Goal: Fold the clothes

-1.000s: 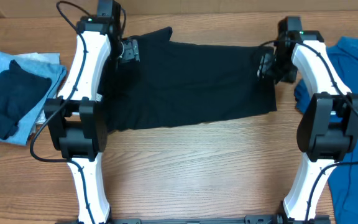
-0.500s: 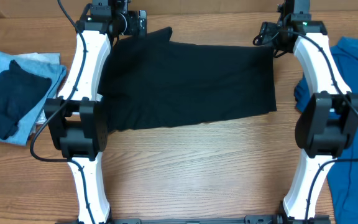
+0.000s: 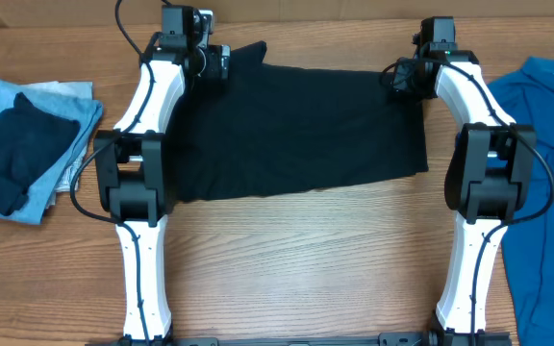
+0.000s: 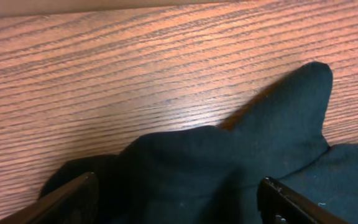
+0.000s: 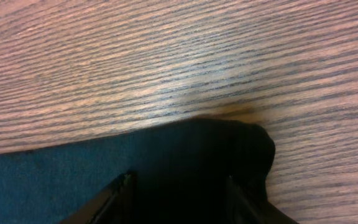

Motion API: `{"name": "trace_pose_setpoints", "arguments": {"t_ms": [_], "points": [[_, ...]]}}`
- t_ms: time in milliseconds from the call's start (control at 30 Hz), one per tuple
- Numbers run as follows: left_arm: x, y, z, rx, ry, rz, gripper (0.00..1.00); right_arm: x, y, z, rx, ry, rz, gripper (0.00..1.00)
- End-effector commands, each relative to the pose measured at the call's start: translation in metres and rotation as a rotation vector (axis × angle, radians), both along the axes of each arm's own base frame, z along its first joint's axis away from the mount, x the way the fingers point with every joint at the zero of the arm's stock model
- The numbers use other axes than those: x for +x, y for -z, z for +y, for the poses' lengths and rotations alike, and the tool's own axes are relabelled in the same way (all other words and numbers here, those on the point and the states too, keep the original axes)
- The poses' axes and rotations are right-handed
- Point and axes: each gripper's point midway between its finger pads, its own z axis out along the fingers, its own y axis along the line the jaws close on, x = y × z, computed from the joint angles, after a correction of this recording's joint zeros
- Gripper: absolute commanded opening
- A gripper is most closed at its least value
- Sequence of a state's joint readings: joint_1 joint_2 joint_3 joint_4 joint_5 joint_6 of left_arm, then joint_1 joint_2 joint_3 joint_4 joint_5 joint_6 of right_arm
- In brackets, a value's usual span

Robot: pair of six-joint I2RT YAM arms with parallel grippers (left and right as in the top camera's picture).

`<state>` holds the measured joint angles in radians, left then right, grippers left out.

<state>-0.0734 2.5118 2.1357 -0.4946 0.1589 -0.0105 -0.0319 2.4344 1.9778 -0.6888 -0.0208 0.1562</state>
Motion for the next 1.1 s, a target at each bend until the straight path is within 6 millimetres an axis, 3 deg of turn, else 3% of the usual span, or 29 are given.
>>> {"name": "trace_pose_setpoints", "arguments": {"t_ms": [0, 167, 233, 267, 333, 367, 433, 467, 500, 567, 667, 800, 933, 1067], "points": [[0.011, 0.009, 0.006, -0.009, 0.013, -0.032, 0.87, 0.006, 0.0, 0.001, -0.004, -0.002, -0.015, 0.52], [0.026, 0.028, 0.001, -0.022, 0.043, -0.093, 0.91, 0.005, 0.0, 0.002, -0.003, -0.002, -0.01, 0.52], [0.033, 0.033, 0.001, -0.024, 0.041, -0.125, 0.88, 0.004, 0.001, 0.002, -0.003, -0.002, -0.006, 0.52], [0.034, 0.033, 0.001, -0.024, 0.042, -0.128, 0.8, 0.004, 0.001, 0.002, -0.003, -0.002, -0.006, 0.52], [0.033, 0.034, 0.0, -0.029, 0.047, -0.123, 0.49, 0.004, 0.001, 0.002, 0.0, -0.003, -0.006, 0.52], [0.032, 0.033, -0.002, -0.039, 0.056, -0.122, 0.43, 0.004, 0.001, 0.002, 0.001, -0.003, -0.006, 0.52], [0.031, 0.028, -0.011, -0.08, 0.093, -0.128, 0.23, 0.004, 0.001, 0.002, 0.0, -0.003, -0.003, 0.52], [0.033, 0.019, -0.013, -0.093, 0.104, -0.137, 0.04, 0.004, 0.001, 0.002, 0.0, -0.003, -0.004, 0.52], [0.034, 0.011, -0.012, -0.093, 0.103, -0.144, 0.04, 0.004, 0.001, 0.002, 0.0, -0.003, -0.006, 0.46], [0.037, -0.023, -0.008, -0.093, 0.099, -0.177, 0.04, 0.008, -0.001, 0.002, -0.001, -0.003, -0.023, 0.04], [0.035, -0.061, -0.008, -0.093, 0.1, -0.198, 0.04, 0.013, -0.01, 0.002, -0.001, -0.004, -0.049, 0.04], [0.023, -0.098, -0.006, -0.092, 0.098, -0.192, 0.06, 0.016, -0.039, 0.003, -0.003, -0.006, -0.096, 0.04], [0.004, -0.107, -0.006, -0.092, 0.096, -0.129, 0.06, 0.014, -0.05, 0.003, -0.007, -0.013, -0.105, 0.04], [-0.015, -0.098, -0.004, -0.091, 0.089, -0.034, 0.04, 0.009, -0.064, 0.012, 0.011, -0.084, -0.108, 0.04]]}}
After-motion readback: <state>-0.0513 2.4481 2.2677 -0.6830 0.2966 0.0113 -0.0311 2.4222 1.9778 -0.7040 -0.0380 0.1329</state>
